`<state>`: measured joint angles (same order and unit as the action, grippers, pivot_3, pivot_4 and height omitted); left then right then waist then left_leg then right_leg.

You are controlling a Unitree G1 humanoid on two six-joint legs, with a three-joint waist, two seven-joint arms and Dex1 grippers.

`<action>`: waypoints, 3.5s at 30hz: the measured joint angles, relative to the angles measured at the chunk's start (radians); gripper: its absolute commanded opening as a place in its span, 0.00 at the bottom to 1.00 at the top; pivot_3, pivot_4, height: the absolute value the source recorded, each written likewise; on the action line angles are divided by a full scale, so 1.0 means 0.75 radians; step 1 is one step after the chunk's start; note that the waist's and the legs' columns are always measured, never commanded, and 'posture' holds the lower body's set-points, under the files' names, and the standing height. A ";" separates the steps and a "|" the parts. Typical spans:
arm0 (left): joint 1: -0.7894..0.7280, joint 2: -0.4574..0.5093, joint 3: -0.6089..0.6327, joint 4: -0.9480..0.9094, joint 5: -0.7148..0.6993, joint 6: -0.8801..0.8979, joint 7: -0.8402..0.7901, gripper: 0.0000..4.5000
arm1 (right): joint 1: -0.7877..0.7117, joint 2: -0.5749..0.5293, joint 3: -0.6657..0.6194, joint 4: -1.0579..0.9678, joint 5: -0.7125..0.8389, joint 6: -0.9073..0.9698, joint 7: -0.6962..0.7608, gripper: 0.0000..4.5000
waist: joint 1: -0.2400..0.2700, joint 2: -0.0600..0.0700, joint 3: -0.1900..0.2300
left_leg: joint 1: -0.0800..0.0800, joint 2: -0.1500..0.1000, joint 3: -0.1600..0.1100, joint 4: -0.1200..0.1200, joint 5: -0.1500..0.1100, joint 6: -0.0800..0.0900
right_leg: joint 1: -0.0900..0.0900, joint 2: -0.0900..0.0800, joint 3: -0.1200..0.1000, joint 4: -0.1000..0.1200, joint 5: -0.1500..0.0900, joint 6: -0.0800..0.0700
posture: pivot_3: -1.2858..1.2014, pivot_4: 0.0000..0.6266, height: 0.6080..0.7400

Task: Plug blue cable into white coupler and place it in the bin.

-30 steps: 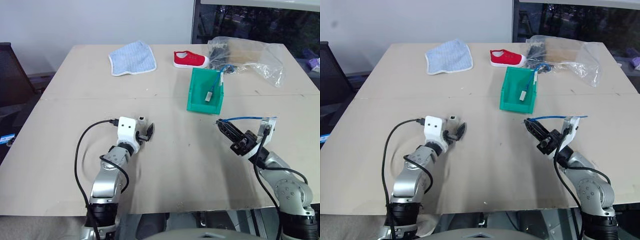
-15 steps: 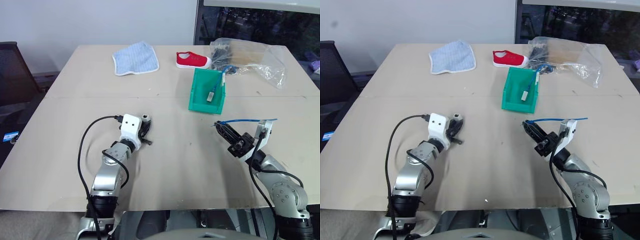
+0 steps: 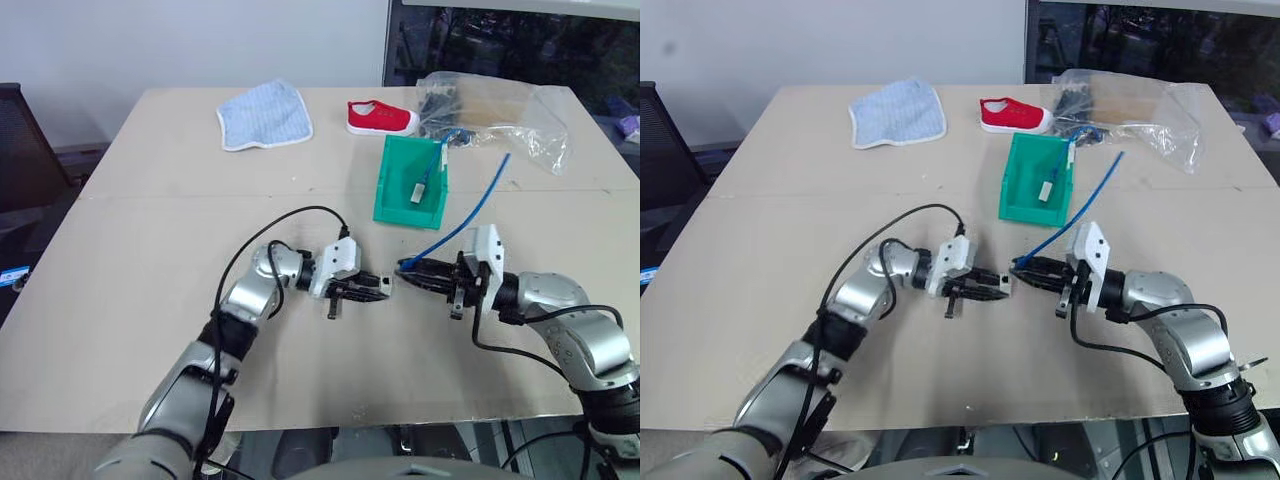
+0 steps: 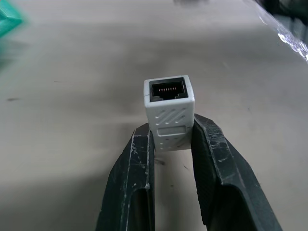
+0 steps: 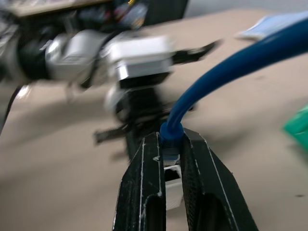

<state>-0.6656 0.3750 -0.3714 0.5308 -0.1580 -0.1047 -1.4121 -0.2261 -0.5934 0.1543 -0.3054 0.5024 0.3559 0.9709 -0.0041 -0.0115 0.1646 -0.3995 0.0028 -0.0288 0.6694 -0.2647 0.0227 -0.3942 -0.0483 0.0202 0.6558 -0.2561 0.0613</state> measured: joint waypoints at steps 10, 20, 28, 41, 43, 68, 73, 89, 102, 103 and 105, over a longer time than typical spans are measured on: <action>-0.120 -0.076 0.015 0.292 0.058 -0.266 -0.103 0.10 | -0.047 0.030 0.065 0.121 -0.173 -0.076 0.030 0.00 | -0.005 -0.001 0.001 | 0.000 0.000 -0.004 0.001 0.000 0.000 | 0.000 -0.001 0.000 0.002 0.000 0.001 | 0.52 0.24 1.00; -0.123 -0.088 0.026 0.304 0.081 -0.309 -0.100 0.10 | -0.047 0.042 0.088 0.115 -0.242 -0.070 0.003 0.00 | -0.003 -0.001 0.000 | 0.000 -0.001 -0.004 0.002 0.000 0.000 | 0.001 -0.001 0.000 0.002 0.000 0.001 | 0.52 0.24 1.00; -0.123 -0.088 0.032 0.313 0.102 -0.314 -0.095 0.10 | -0.055 0.030 0.154 0.085 -0.311 0.007 -0.033 0.00 | -0.006 -0.003 -0.003 | 0.005 -0.001 -0.005 0.002 0.000 0.000 | 0.004 -0.001 0.000 0.004 0.000 0.001 | 0.52 0.24 1.00; -0.097 -0.078 0.054 0.305 0.129 -0.313 -0.085 0.10 | 0.021 0.210 0.037 0.117 -0.175 0.108 -0.089 0.00 | -0.015 -0.009 -0.014 | 0.021 0.003 -0.006 -0.001 0.000 0.000 | 0.019 0.000 -0.001 0.003 0.000 0.000 | 0.52 0.24 1.00; -0.088 -0.080 0.060 0.296 0.128 -0.308 -0.082 0.10 | 0.018 0.208 0.033 0.117 -0.164 0.122 -0.089 0.00 | -0.014 -0.009 -0.014 | 0.020 0.003 -0.006 -0.001 0.000 0.000 | 0.019 0.000 -0.001 0.002 0.000 0.000 | 0.52 0.24 1.00; 0.255 0.095 0.587 -1.231 -0.354 1.296 0.848 0.94 | -0.691 0.067 -0.148 0.687 -0.068 0.324 -0.034 0.00 | -0.013 -0.005 -0.004 | 0.002 0.003 -0.005 -0.001 0.000 0.000 | 0.000 -0.003 0.000 0.004 0.000 0.000 | 0.52 0.24 1.00; 0.224 0.102 0.593 -1.342 -0.437 1.415 0.935 0.94 | -0.967 0.131 -0.097 1.108 -0.197 0.209 0.010 0.00 | -0.018 -0.004 -0.001 | 0.001 0.003 -0.003 -0.002 0.000 -0.001 | -0.003 -0.002 0.002 0.002 0.000 0.000 | 0.52 0.24 1.00; 0.233 0.134 0.584 -1.344 -0.510 1.408 1.050 0.95 | -1.214 0.185 -0.172 1.698 -0.501 -0.378 -0.300 1.00 | -0.013 -0.003 0.001 | -0.002 0.002 0.000 -0.007 0.004 -0.009 | -0.004 -0.007 0.004 -0.005 0.000 0.000 | 0.52 0.24 1.00; 0.736 0.194 0.542 -1.326 -0.309 0.980 1.084 0.95 | 0.099 -0.009 -0.536 0.294 -0.067 -0.020 -0.109 1.00 | -0.008 0.000 0.000 | 0.000 0.004 0.002 -0.022 0.001 -0.003 | -0.005 -0.011 0.010 -0.014 0.000 0.000 | 0.52 0.24 1.00; 0.793 0.196 0.541 -1.324 -0.297 0.947 1.072 0.95 | 0.189 -0.010 -0.551 0.258 -0.052 -0.024 -0.095 1.00 | -0.008 0.001 0.000 | 0.000 0.004 0.002 -0.022 0.001 -0.003 | -0.005 -0.011 0.010 -0.014 0.000 0.000 | 0.52 0.24 1.00; 0.912 0.196 0.538 -1.322 -0.288 0.868 1.043 0.95 | 0.373 -0.010 -0.587 0.204 -0.018 -0.049 -0.046 1.00 | -0.009 0.001 0.000 | 0.003 0.004 0.003 -0.021 0.000 -0.002 | -0.003 -0.012 0.011 -0.014 0.001 0.000 | 0.52 0.24 1.00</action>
<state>0.0187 0.5220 0.0318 -0.4607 -0.3740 0.5463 -0.6299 0.0540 -0.6012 -0.2859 -0.1520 0.4887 0.3188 0.9364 -0.0107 -0.0111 0.1648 -0.3976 0.0058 -0.0262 0.6534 -0.2644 0.0209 -0.3968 -0.0575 0.0285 0.6455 -0.2557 0.0612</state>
